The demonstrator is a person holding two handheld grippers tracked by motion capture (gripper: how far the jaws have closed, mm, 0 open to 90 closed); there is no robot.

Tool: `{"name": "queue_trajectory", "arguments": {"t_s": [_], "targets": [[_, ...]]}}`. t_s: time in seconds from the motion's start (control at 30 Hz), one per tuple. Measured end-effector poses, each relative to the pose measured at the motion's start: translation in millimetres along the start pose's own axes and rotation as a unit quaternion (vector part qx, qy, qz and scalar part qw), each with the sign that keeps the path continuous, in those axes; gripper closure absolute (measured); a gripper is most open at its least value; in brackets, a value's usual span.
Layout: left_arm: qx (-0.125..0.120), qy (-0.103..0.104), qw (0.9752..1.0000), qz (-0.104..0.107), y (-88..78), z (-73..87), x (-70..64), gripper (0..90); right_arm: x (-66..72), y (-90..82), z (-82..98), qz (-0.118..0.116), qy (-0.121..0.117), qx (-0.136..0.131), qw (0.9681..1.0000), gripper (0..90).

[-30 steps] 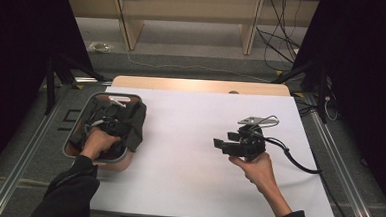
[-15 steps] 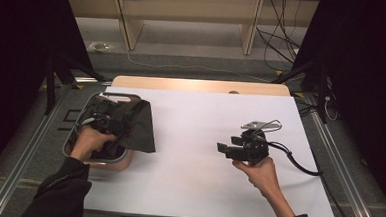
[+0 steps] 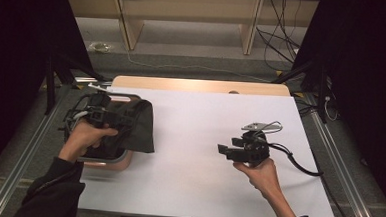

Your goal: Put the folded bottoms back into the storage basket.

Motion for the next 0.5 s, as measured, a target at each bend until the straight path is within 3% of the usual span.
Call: {"name": "queue_trajectory", "arguments": {"t_s": [0.3, 0.33, 0.4, 0.5], "targets": [[0.027, 0.001, 0.9989, -0.038, 32.8, 19.5, 6.2, 39.9, 0.3, 1.5, 1.7, 0.000, -0.001, 0.003, 1.0000, 37.6], [0.030, 0.003, 0.9985, -0.045, 36.1, 21.6, 8.7, 42.0, 0.4, 1.8, 2.0, 0.000, -0.001, 0.004, 1.0000, 37.7], [0.022, 0.011, 0.9982, -0.055, 38.1, 23.2, 13.3, 55.7, 0.6, 2.4, 2.7, -0.001, -0.001, 0.006, 1.0000, 37.7], [0.006, -0.003, 0.9990, -0.044, 30.0, 17.7, 18.3, 71.7, 0.4, 3.2, 3.3, -0.002, -0.002, 0.007, 1.0000, 37.8]]}}
Point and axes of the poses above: each handheld gripper's, and its own axes: y roughly forward along the jaws, z roughly out of its underside, x roughly to its left, the point moved 9 cm from there along y, roughly forward along the jaws, and after that the axes turned 11 degrees about -x, right-handed, at the moved point
